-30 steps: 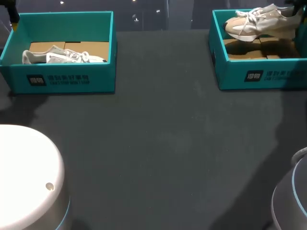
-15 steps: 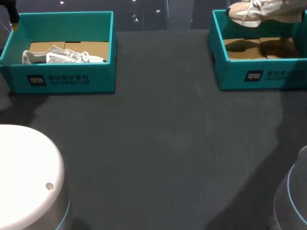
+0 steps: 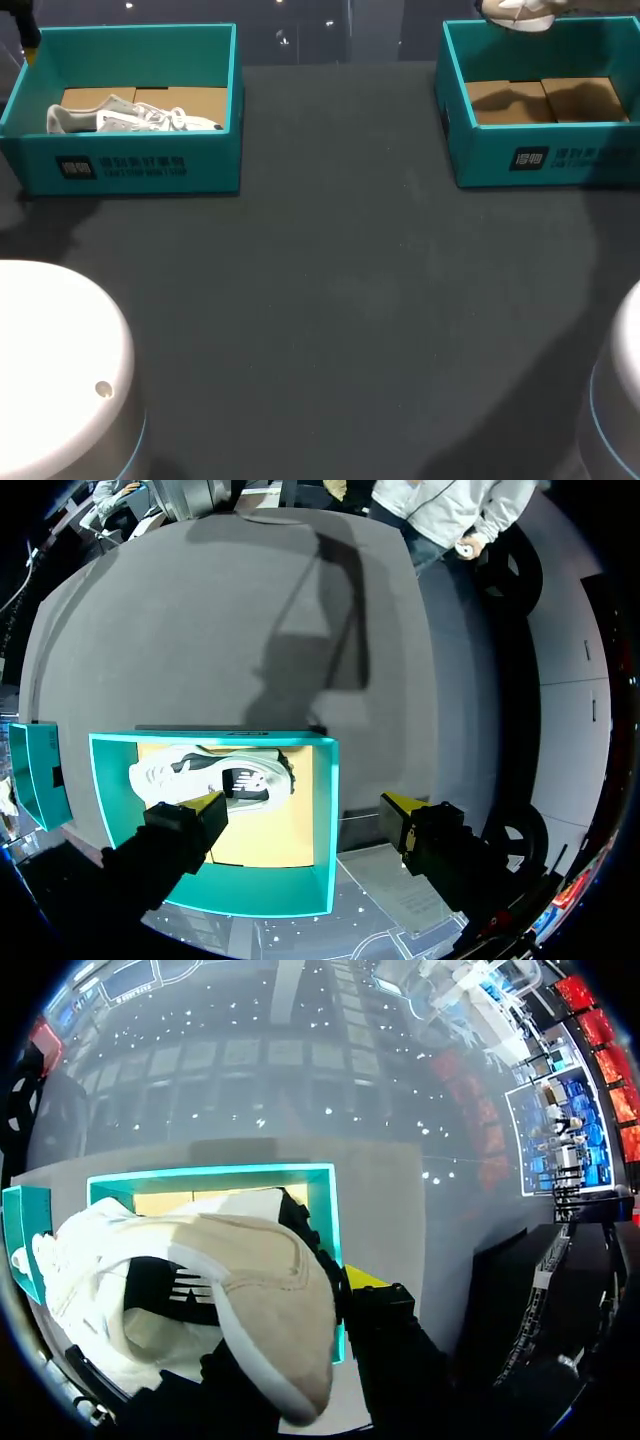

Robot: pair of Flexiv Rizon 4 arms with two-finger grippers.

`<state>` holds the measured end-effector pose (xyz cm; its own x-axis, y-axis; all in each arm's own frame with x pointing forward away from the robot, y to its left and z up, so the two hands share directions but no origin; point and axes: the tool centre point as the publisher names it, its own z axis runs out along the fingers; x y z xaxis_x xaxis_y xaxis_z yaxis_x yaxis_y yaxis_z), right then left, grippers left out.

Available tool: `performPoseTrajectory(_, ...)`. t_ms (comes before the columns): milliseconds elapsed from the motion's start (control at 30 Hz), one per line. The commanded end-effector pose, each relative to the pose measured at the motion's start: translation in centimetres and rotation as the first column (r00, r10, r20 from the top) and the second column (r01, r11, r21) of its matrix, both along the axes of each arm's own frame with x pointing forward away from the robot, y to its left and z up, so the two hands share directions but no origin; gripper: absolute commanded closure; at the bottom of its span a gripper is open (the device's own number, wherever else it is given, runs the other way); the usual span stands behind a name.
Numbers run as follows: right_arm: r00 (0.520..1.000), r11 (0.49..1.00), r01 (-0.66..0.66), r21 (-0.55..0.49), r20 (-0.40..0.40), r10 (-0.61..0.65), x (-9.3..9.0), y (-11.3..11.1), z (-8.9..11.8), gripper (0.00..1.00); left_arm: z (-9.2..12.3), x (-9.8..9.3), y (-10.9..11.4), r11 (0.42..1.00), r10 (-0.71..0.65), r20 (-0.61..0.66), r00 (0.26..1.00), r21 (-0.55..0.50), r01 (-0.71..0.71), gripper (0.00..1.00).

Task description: Take the shoe out of the shoebox, open the shoe tongue, remove and reinsert the insole, then place the shoe into the shoebox

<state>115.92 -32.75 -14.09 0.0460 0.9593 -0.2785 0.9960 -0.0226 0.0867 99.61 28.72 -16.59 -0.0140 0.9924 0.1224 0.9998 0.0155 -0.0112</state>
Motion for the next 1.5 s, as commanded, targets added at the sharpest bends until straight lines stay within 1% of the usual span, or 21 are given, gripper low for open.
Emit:
performPoseTrajectory(33,1.000,1.000,0.000,-0.021,0.029,0.001,-2.1,1.8,2.7,1.00,0.0,-0.1,0.0,1.000,-0.001,0.001,1.000,0.001,0.001,0.00)
performPoseTrajectory(167,0.999,1.000,-0.001,-0.013,0.046,0.002,-3.6,3.4,3.5,1.00,0.0,-0.1,0.0,1.000,-0.001,0.001,1.000,0.001,0.001,0.00)
performPoseTrajectory(300,0.999,0.999,0.022,-0.031,0.038,-0.021,-5.8,5.1,4.1,1.00,0.0,-0.1,0.0,1.000,-0.001,0.001,1.000,0.001,0.001,0.00)
performPoseTrajectory(433,0.998,0.999,0.035,-0.039,0.048,-0.033,-8.8,6.9,4.5,1.00,0.0,-0.1,0.0,1.000,-0.001,0.001,1.000,0.001,0.001,0.00)
performPoseTrajectory(600,0.998,0.998,0.039,-0.043,0.047,-0.037,-12.7,8.8,4.5,1.00,0.0,-0.1,0.0,1.000,-0.001,0.001,1.000,0.001,0.001,0.00)
performPoseTrajectory(767,0.997,0.998,0.044,-0.052,0.058,-0.041,-17.3,10.9,4.7,1.00,0.0,-0.1,0.0,1.000,-0.001,0.001,1.000,0.001,0.001,0.00)
performPoseTrajectory(900,0.998,0.997,0.045,-0.061,0.044,-0.043,-20.9,12.5,4.3,1.00,0.0,-0.1,0.0,1.000,-0.001,0.001,1.000,0.001,0.001,0.00)
performPoseTrajectory(1100,0.998,0.997,0.043,-0.059,0.045,-0.040,-26.6,14.1,2.7,1.00,0.0,-0.1,0.0,1.000,-0.001,0.001,1.000,0.001,0.001,0.00)
performPoseTrajectory(1267,0.994,0.996,0.069,-0.061,0.088,-0.063,-31.2,15.5,2.0,1.00,0.0,-0.1,0.0,1.000,-0.001,0.001,1.000,0.001,0.001,0.00)
performPoseTrajectory(1367,0.992,0.995,0.078,-0.061,0.101,-0.072,-33.5,16.5,1.7,1.00,0.0,-0.1,0.0,1.000,-0.001,0.001,1.000,0.001,0.001,0.00)
performPoseTrajectory(1500,0.992,0.995,0.069,-0.067,0.111,-0.062,-35.6,18.2,1.1,1.00,0.0,-0.1,0.0,1.000,-0.001,0.001,1.000,0.001,0.001,0.00)
